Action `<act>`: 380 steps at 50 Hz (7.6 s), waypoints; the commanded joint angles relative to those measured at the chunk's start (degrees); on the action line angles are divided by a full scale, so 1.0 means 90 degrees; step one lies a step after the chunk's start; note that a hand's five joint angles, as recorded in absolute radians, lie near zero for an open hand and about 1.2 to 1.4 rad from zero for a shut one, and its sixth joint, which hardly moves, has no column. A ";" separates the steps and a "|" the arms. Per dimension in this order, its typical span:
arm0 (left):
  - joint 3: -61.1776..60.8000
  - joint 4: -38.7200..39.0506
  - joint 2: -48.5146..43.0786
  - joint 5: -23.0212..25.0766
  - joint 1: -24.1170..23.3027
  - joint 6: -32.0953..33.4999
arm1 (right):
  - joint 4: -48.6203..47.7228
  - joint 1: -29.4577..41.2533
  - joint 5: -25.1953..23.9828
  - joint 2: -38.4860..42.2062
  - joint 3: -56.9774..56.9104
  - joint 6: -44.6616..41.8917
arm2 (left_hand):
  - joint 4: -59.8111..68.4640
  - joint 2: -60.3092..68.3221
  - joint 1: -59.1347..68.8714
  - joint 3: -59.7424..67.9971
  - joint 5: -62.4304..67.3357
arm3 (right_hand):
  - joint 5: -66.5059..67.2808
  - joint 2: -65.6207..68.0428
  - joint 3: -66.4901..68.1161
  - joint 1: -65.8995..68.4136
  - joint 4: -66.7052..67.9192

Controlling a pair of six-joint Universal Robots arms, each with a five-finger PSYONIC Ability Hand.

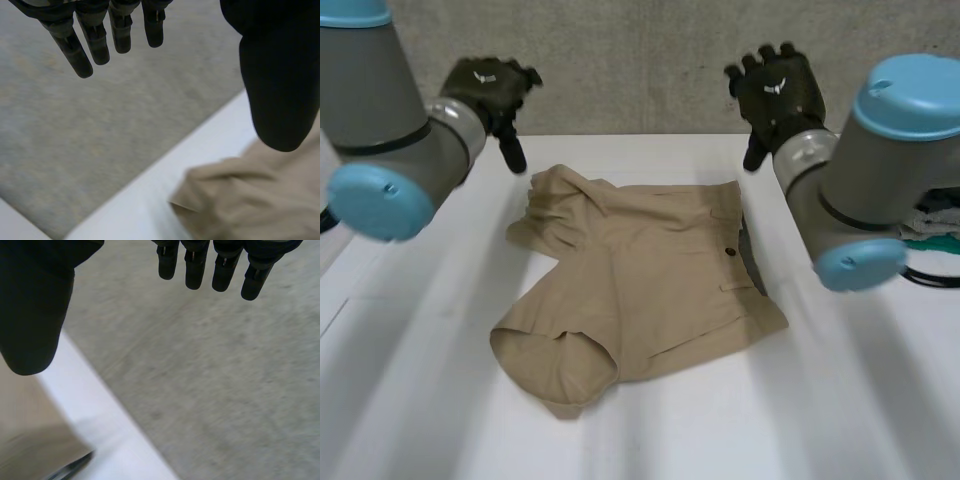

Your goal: Fold the laundry.

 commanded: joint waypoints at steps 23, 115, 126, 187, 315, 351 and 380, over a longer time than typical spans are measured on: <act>-0.3899 0.2347 0.0125 -0.0545 -0.2487 -0.0576 | 0.0257 -0.0202 -0.0484 -0.0752 0.3328 0.0082 | 0.0030 0.0008 0.0106 -0.0035 -0.0116 | -0.0266 -0.0179 -0.0198 -0.0283 -0.0191; -0.6711 0.1848 0.2088 0.0069 -0.0289 0.0322 | 0.0052 0.0414 -0.0251 -0.2032 0.2880 0.0717 | 0.1413 0.1391 0.1489 0.1347 0.1267 | 0.7512 0.7598 0.7580 0.7495 0.7587; -0.6360 0.1995 0.1463 0.0078 -0.0309 0.0371 | 0.0208 0.0482 -0.0064 -0.2002 0.2830 0.0756 | 0.1861 0.1839 0.1937 0.1795 0.1715 | 0.7512 0.7598 0.7580 0.7495 0.7587; -0.5666 0.1419 0.1170 0.0928 -0.0552 -0.0702 | 0.0941 0.1224 -0.0074 -0.2979 0.2479 0.1342 | 0.1242 0.1220 0.1318 0.1176 0.1096 | 0.7512 0.7598 0.7580 0.7495 0.7587; -0.4731 -0.1855 0.2040 0.1349 -0.0445 0.3654 | 0.2915 -0.0055 -0.0290 -0.1437 0.3622 -0.3406 | 0.6212 0.6190 0.6288 0.6147 0.6066 | 0.7512 0.7598 0.7580 0.7495 0.7587; 0.0848 -0.0212 -0.2913 0.0919 -0.0192 0.2490 | 0.1468 -0.0065 0.0131 -0.1006 0.3221 -0.2310 | 0.5522 0.5499 0.5597 0.5456 0.5375 | 0.7512 0.7598 0.7580 0.7495 0.7587; -0.0624 -0.0759 -0.0845 -0.1398 -0.0592 0.1760 | 0.1175 0.0384 0.0277 -0.1133 0.3416 -0.2028 | 0.0740 0.0718 0.0816 0.0675 0.0594 | 0.7512 0.7598 0.7580 0.7495 0.7587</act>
